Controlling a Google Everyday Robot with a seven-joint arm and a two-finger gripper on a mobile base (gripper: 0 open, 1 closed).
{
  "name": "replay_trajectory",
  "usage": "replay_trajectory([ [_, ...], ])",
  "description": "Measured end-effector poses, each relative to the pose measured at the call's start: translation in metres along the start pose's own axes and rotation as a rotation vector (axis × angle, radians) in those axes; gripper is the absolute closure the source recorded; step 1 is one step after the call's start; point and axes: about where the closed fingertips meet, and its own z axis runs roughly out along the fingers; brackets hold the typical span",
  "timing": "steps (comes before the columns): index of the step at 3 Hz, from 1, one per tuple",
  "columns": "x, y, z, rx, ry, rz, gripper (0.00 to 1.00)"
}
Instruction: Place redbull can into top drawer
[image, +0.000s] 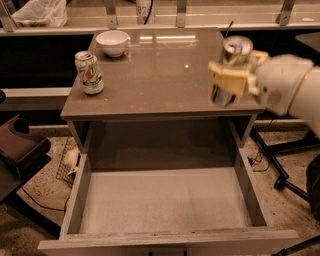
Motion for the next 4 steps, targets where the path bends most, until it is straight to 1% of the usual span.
replay_trajectory([
  [1,0.034,0.047,-0.022,-0.087,-0.08,0.017,1.0],
  [2,0.079,0.101,-0.032,-0.225,-0.18,-0.016,1.0],
  [3,0.116,0.126,-0.02,-0.321,-0.16,-0.052,1.0],
  [4,0.15,0.143,0.0,-0.407,-0.097,-0.09,1.0],
])
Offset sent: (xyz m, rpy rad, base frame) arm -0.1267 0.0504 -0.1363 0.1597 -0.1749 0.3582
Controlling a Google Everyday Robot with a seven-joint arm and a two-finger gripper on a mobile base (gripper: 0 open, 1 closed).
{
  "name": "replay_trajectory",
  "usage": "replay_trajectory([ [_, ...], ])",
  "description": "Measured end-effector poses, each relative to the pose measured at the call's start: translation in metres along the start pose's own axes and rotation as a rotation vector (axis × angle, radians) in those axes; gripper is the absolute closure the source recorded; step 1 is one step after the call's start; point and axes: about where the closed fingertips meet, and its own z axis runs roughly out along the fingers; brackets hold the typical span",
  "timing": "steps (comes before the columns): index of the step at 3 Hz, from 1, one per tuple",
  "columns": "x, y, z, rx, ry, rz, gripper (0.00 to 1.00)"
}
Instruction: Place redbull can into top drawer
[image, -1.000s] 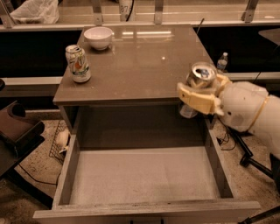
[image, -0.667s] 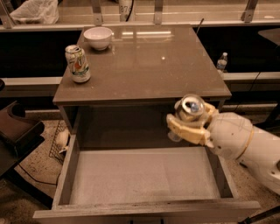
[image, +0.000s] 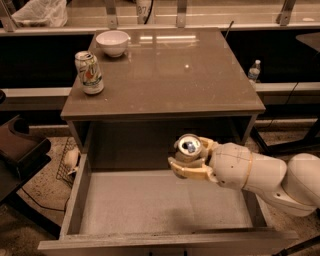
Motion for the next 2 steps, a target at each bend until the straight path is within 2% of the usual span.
replay_trajectory([
  [1,0.0317,0.0097,0.0246,-0.073,0.052,-0.002,1.0],
  [2,0.0317,0.0097,0.0246,-0.073,0.052,-0.002,1.0],
])
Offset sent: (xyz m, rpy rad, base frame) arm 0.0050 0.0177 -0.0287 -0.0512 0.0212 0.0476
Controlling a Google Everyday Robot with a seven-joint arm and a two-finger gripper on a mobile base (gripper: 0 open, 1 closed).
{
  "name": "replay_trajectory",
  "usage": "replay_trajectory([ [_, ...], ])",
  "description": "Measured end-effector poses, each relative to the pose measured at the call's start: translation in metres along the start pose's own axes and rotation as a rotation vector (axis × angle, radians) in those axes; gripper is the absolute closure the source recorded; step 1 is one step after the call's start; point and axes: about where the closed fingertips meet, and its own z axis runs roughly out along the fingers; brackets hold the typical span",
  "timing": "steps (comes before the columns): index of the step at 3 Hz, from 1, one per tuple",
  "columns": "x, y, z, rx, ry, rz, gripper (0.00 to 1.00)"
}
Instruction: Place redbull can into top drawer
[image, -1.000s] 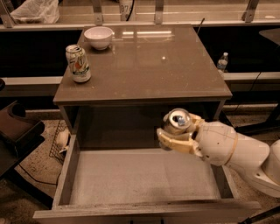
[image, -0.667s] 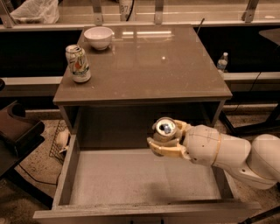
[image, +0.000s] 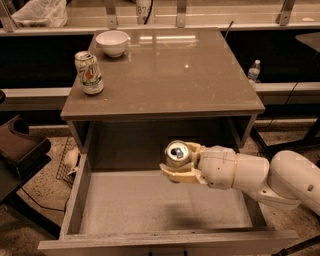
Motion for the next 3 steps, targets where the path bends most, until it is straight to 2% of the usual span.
replay_trajectory([
  [1,0.041,0.0,0.037,-0.05,0.005,0.071,1.0],
  [3,0.091,0.005,0.088,-0.121,-0.005,0.144,1.0],
])
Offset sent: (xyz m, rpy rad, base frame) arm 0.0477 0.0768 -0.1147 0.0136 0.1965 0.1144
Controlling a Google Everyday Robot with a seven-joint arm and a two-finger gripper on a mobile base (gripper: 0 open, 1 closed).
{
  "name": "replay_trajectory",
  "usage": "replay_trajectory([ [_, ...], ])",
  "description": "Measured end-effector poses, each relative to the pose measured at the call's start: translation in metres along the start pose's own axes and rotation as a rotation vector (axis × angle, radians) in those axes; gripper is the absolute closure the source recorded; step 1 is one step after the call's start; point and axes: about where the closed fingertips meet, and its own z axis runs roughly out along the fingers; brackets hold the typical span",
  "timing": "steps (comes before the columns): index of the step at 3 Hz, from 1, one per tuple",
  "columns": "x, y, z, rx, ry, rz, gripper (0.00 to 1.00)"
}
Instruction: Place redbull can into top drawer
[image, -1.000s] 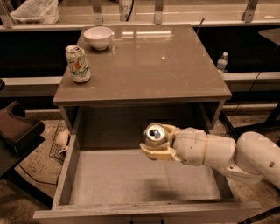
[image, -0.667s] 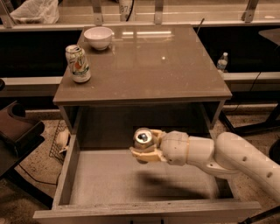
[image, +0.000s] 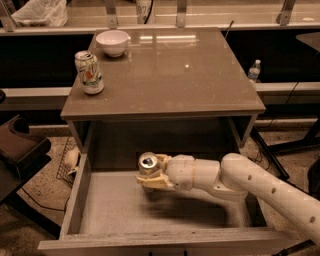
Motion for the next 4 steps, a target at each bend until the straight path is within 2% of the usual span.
replay_trajectory([
  [1,0.016,0.004,0.013,-0.014,-0.033,0.0,1.0],
  [2,0.032,0.01,0.022,-0.034,-0.038,0.003,0.98],
  [4,0.03,0.012,0.024,-0.04,-0.039,0.002,0.53],
])
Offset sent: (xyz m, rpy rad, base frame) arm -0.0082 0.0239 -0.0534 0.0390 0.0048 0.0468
